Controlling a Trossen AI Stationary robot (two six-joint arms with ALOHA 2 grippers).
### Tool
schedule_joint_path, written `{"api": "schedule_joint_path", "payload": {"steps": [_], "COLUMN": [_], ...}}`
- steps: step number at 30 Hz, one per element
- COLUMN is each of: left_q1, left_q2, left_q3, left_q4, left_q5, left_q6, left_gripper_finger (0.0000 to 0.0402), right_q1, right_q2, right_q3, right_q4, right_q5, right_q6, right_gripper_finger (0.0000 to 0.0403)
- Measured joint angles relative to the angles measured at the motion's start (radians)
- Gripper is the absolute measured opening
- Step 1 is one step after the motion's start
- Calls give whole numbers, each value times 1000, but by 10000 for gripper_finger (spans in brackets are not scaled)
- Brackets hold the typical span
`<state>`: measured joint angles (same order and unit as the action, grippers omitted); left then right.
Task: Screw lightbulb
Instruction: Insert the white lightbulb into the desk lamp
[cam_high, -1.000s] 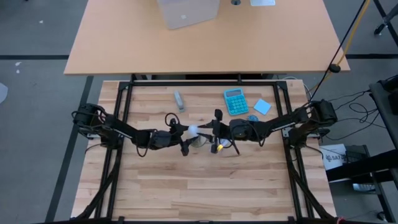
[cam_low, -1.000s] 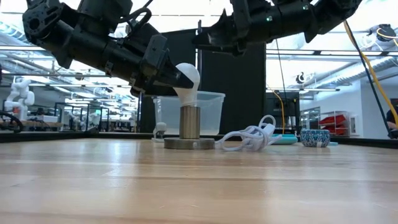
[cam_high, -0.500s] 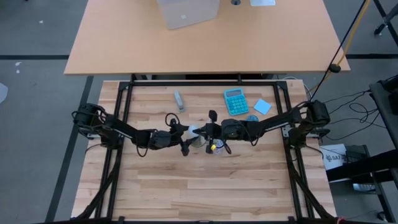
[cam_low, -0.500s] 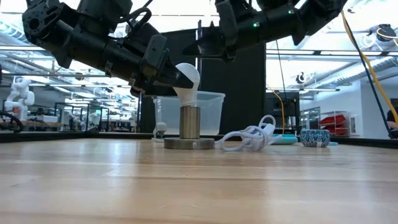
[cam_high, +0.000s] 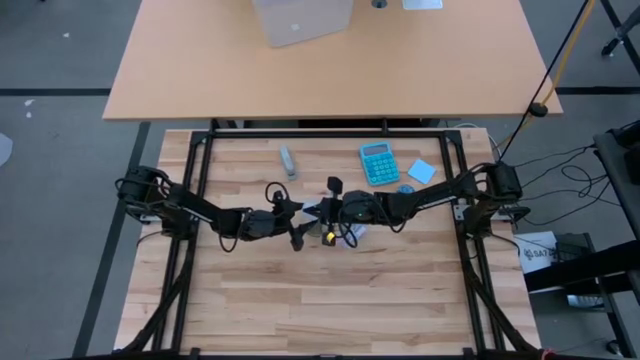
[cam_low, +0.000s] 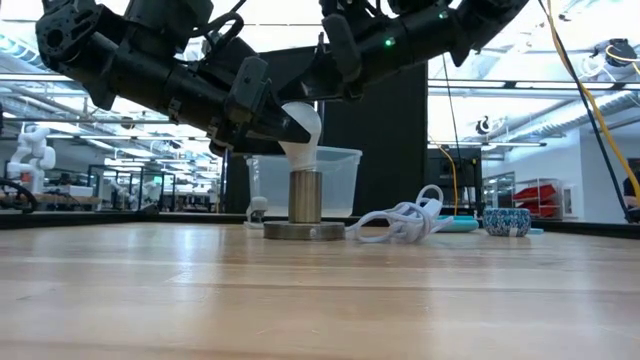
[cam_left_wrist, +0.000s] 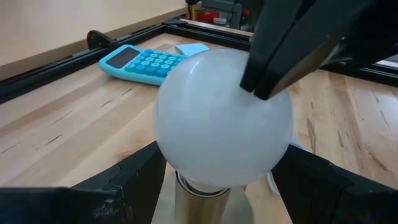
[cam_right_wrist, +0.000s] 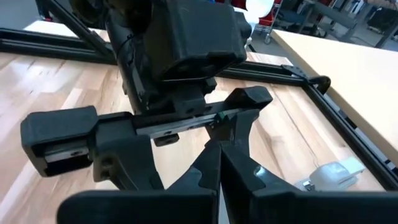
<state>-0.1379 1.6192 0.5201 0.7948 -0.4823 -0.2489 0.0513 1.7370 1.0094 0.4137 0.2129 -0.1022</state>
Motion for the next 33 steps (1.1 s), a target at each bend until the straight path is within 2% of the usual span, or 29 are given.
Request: {"api": "schedule_joint_path", "payload": {"steps": [14, 18, 33], "left_q1": [-2, -2, -18], "left_q2": [0, 0, 0], "left_q3": [0, 0, 0], "left_q4": [0, 0, 0], "left_q5": [3, 4, 4], "left_q6": [23, 23, 35], "left_gripper_finger": [280, 280, 280], "right_q1": [1, 4, 18], "right_q2": [-6, -7, -5], "right_q3": [4, 4, 2], "right_q4": [-78, -109, -133], "right_q5": [34, 84, 85], "right_q6": [99, 113, 161], "right_gripper_finger": [0, 0, 0]}}
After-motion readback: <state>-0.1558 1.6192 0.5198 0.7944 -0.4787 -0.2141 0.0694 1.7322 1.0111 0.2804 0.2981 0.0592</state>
